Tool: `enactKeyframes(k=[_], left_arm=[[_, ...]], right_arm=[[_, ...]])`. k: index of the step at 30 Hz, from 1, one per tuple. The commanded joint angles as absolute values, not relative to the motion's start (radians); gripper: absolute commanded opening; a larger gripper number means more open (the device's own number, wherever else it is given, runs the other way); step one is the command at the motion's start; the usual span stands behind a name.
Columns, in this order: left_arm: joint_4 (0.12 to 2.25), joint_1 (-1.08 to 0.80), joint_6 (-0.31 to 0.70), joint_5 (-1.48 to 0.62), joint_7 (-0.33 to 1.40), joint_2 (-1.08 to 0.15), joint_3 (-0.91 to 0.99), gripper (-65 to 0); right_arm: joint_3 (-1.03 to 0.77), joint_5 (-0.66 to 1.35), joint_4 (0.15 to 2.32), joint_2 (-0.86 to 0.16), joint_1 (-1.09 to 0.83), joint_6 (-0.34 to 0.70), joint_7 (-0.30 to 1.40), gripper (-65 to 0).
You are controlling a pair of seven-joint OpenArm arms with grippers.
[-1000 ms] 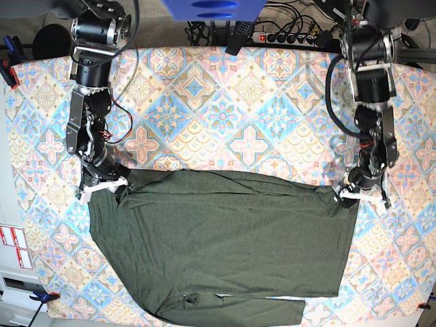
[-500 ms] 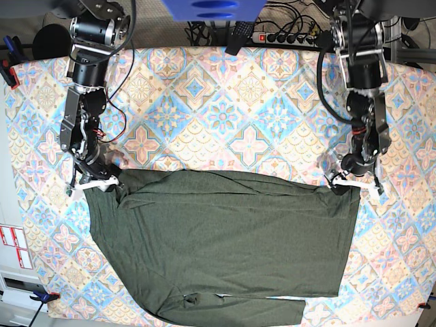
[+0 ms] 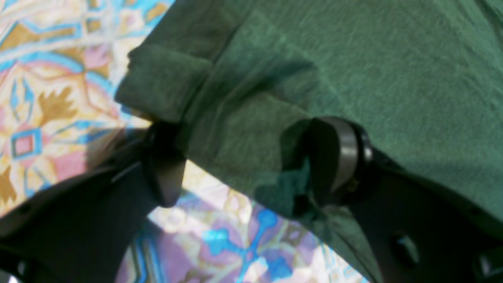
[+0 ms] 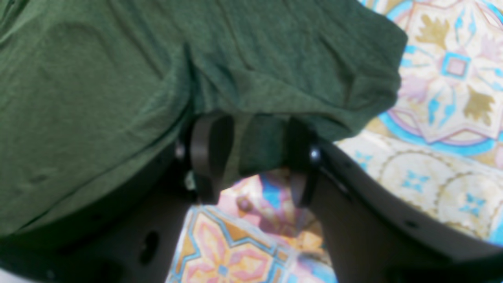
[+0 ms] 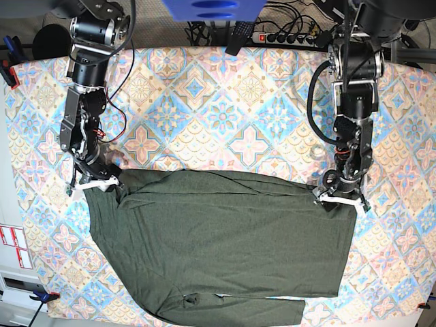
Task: Fold the T-shirt properly
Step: 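Drag the held shoulder edge with both grippers across the shirt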
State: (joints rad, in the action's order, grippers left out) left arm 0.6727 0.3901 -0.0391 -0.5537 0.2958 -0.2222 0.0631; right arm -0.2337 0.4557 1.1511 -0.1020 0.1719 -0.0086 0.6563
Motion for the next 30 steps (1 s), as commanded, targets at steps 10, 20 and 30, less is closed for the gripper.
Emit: enactKeyframes(k=[10, 20, 30], left_arm=[[0.611, 0.460, -0.036, -0.570, 0.314, -0.183, -0.007, -44.0], [0.611, 0.447, -0.036, -0.572, 0.309, -0.193, -0.005, -65.0], [0.611, 0.447, -0.036, -0.572, 0.312, -0.196, -0.005, -65.0]], right_arm=[[-0.237, 0.464, 1.168, -0.113, 0.165, -0.002, 0.665, -38.4], [-0.381, 0.466, 1.142, -0.113, 0.170, -0.002, 0.693, -33.8], [-0.390, 0.466, 0.978, -0.113, 0.255, -0.002, 0.685, -33.8]])
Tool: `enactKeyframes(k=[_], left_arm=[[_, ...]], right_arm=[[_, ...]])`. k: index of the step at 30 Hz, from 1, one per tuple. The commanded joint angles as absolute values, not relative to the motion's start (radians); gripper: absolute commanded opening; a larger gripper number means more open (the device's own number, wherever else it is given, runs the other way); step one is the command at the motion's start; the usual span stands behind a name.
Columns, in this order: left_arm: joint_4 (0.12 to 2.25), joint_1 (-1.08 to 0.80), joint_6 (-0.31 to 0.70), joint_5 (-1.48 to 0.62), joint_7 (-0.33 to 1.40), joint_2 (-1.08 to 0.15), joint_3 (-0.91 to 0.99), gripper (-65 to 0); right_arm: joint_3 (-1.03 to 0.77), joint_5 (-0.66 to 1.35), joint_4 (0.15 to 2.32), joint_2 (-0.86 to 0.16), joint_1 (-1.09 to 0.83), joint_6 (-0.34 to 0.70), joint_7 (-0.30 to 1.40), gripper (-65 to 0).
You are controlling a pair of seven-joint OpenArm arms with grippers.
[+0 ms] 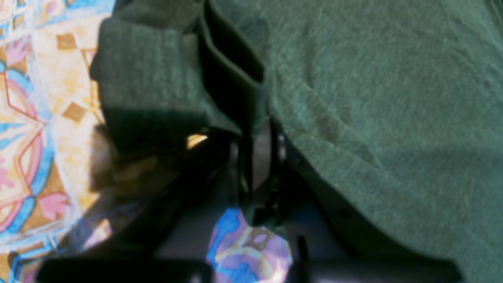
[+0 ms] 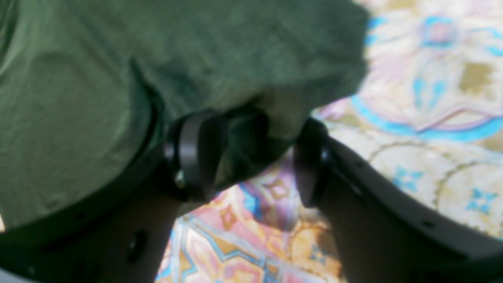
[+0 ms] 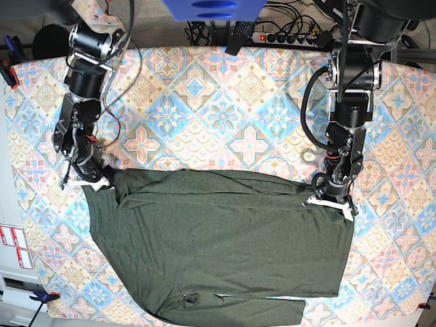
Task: Fold the T-shirt properly
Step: 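Drag the held shoulder edge with both grippers across the shirt, then pull both grippers back, stretching the shirt flat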
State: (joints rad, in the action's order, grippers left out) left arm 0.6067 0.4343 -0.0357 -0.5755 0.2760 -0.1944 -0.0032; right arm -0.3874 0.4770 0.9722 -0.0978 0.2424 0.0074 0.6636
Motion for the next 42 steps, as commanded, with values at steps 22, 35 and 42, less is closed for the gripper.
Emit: enactKeyframes(k=[22, 35, 42], left_arm=[[1.049, 0.174, -0.038, -0.576, 0.389, -0.278, -0.004, -65.0], [1.362, -0.157, -0.039, -0.570, 0.390, -0.332, 0.096, -65.0], [1.498, -0.331, -0.039, -0.570, 0.390, -0.338, 0.136, -65.0]], right_arm=[[-0.392, 0.466, 1.121, -0.113, 0.202, -0.002, 0.639, -65.0], [-0.392, 0.466, 1.420, -0.113, -0.081, -0.002, 0.639, -65.0], [-0.392, 0.466, 1.554, -0.113, -0.225, -0.002, 0.639, -65.0]])
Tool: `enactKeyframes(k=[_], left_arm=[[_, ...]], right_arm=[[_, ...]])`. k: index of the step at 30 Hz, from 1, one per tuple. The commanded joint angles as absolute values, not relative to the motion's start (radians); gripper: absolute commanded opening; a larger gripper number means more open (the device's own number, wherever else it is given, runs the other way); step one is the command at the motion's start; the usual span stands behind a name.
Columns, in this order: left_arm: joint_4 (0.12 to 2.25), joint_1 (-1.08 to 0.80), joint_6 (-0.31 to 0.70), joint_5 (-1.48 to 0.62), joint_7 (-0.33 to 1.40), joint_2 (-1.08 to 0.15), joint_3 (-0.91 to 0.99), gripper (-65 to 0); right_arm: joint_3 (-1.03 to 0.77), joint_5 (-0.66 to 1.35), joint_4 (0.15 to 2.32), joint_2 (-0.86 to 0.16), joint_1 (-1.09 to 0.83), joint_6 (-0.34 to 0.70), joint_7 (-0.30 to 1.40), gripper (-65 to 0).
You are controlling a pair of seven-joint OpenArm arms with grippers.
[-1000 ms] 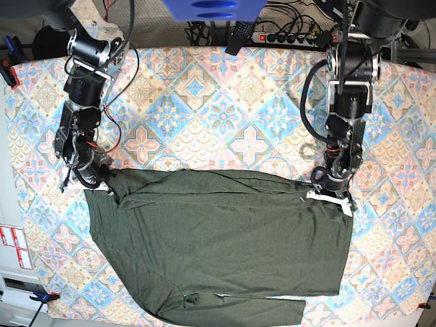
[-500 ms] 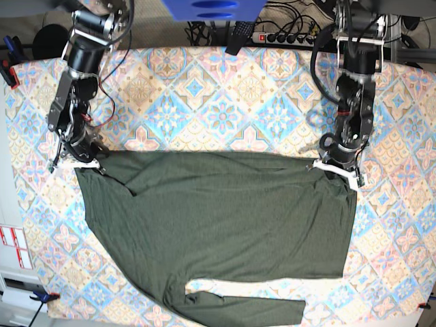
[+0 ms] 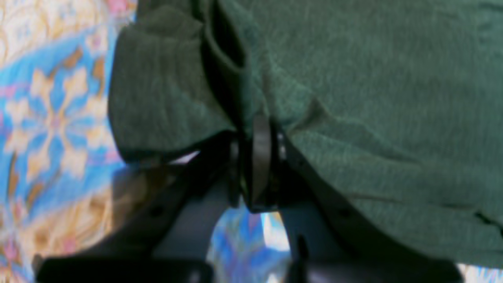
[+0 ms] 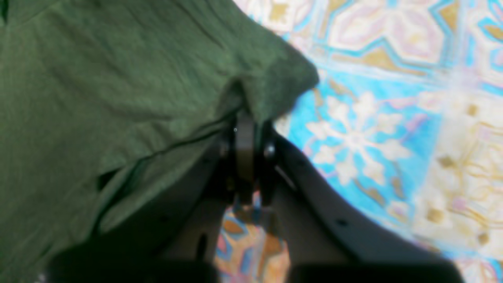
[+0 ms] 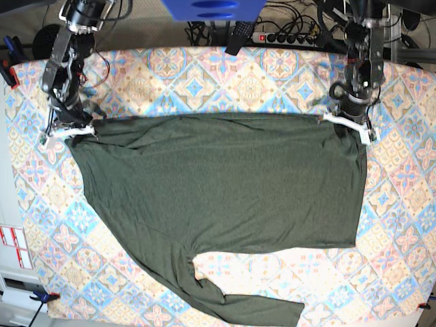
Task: Fold the T-shirt properly
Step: 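Pull both grippers back, stretching the shirt flat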
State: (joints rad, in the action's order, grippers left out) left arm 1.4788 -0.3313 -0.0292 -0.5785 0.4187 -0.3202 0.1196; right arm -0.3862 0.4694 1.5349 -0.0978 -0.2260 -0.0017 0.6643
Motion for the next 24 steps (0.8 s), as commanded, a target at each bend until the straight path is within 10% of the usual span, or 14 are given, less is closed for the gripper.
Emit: enactKeyframes(k=[1, 24], left_arm=[[1.518, -0.358, -0.039, -0.570, 0.390, -0.335, 0.156, -65.0], [1.587, -0.549, -0.039, -0.568, 0.390, -0.332, 0.216, -65.0]], right_arm=[[-0.392, 0.466, 1.572, -0.113, -0.245, -0.002, 0.639, -65.0], [-0.481, 0.466, 1.682, -0.107, -0.476, -0.002, 0.639, -64.9]])
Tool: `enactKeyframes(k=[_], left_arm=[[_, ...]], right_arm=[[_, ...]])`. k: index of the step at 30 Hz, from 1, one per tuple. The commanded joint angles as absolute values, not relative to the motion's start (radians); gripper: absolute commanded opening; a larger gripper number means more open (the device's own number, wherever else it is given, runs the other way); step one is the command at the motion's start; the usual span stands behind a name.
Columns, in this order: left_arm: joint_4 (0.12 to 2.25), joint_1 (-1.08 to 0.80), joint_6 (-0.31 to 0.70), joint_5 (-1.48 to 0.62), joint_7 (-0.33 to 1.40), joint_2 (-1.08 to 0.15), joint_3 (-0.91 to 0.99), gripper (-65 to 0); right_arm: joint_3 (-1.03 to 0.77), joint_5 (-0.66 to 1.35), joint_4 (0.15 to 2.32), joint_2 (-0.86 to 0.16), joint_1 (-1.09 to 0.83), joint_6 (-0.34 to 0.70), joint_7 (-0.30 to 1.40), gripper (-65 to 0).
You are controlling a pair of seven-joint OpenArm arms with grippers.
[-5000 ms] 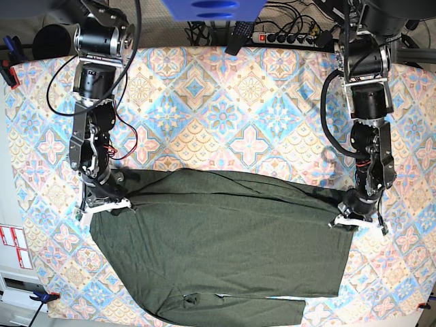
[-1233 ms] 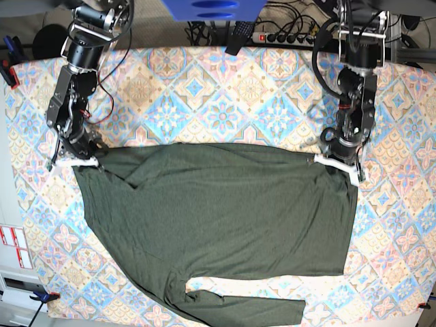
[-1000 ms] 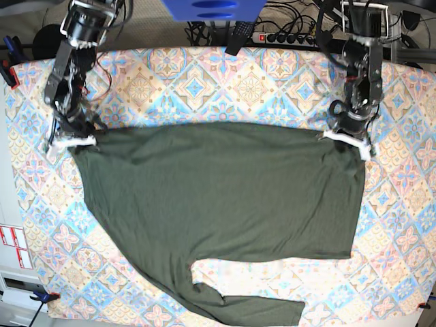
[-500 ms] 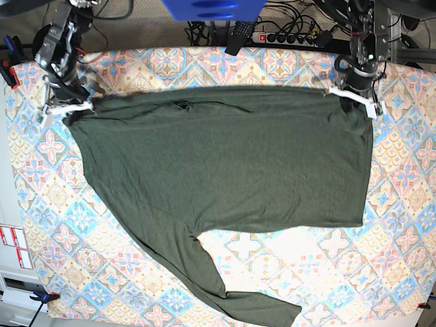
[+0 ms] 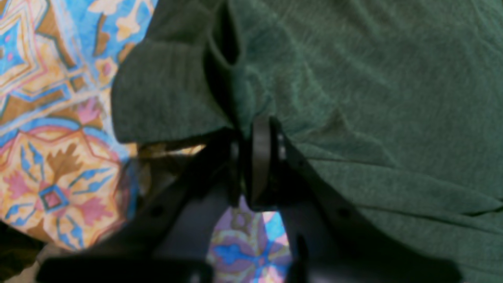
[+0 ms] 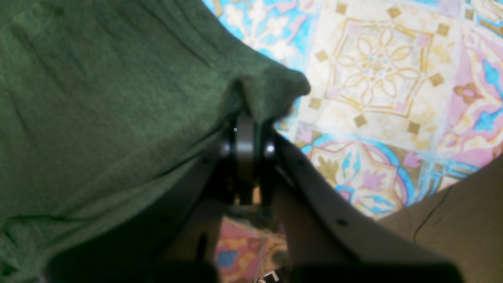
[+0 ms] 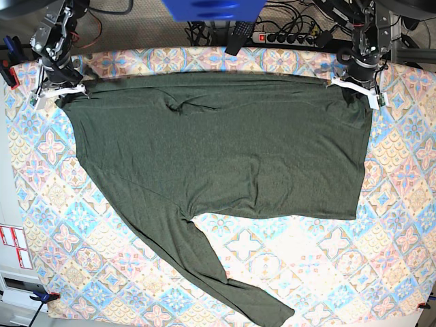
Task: Fold the T-shirt properly
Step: 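Pull both grippers back, stretching the shirt flat, then regrasp the shirt side edges with both grippers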
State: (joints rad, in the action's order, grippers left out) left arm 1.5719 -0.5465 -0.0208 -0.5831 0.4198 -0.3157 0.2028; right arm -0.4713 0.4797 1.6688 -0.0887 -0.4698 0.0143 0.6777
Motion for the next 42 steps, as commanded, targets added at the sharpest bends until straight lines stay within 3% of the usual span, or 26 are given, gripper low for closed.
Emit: enactKeyframes(k=[1, 8, 13, 16, 20, 28, 33, 42], left_arm=[[1.587, -0.549, -0.039, -0.568, 0.390, -0.332, 0.216, -63.5], [1.587, -0.556, -0.039, -0.568, 0.390, -0.332, 0.214, -41.6], [1.624, -0.568, -0.039, -0.576, 0.486, -0.332, 0.222, -26.4], [1.679, -0.570, -0.039, -0.578, 0.504, -0.332, 0.223, -21.4], [1.735, -0.568, -0.039, -0.578, 0.506, -0.331, 0.265, -20.1], [1.751, -0.470, -0.039, -0.567, 0.512, -0.334, 0.326, -19.7], [1.730, -0.311, -0.039, -0.565, 0.641, -0.334, 0.354, -20.1], [1.460, -0.042, -0.038, -0.565, 0.690, -0.332, 0.354, -19.7]], right_arm=[[-0.481, 0.466, 1.678, -0.107, -0.479, -0.002, 0.639, -64.8], [-0.484, 0.464, 1.658, -0.107, -0.481, -0.002, 0.687, -63.4], [-0.486, 0.464, 1.656, -0.107, -0.481, -0.002, 0.691, -55.4], [-0.486, 0.464, 1.656, -0.105, -0.481, -0.002, 0.691, -50.4], [-0.486, 0.464, 1.662, -0.105, -0.481, -0.002, 0.693, -46.2], [-0.567, 0.464, 1.664, -0.105, -0.475, -0.002, 0.691, -45.5], [-0.587, 0.464, 1.669, -0.105, -0.452, -0.002, 0.693, -45.5], [-0.579, 0.461, 1.681, -0.105, -0.404, -0.004, 0.693, -45.5]])
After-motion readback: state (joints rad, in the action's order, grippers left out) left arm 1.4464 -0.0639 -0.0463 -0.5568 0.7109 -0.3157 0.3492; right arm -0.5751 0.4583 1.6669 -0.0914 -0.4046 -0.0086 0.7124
